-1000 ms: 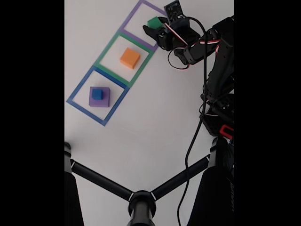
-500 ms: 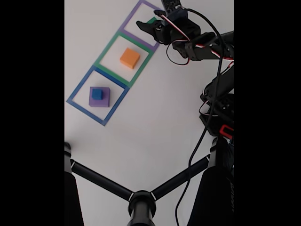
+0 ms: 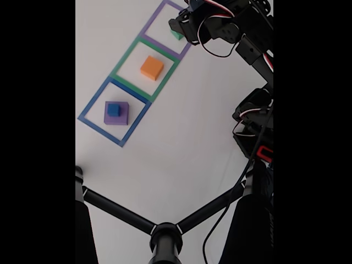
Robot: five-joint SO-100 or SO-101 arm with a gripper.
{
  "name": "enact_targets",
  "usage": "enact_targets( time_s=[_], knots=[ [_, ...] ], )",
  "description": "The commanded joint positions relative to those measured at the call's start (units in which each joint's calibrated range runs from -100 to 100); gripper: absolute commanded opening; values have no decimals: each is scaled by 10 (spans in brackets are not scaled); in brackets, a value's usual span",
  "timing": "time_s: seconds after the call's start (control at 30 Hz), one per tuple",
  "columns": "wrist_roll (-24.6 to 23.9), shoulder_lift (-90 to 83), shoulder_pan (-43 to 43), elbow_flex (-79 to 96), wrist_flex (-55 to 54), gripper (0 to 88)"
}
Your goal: Tower of hanoi
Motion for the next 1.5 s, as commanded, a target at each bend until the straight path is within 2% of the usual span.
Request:
enact_targets(
  time_s=[0.0, 0.23, 1.03, 1.27, 1.47],
  knots=[
    [6, -26, -37, -129, 123, 28],
    [6, -30, -95, -205, 216, 26],
    [6, -24, -248, -178, 208, 38],
    [6, -15, -272, -103, 111, 78],
    [6, -19, -254, 74, -103, 169]
  ],
)
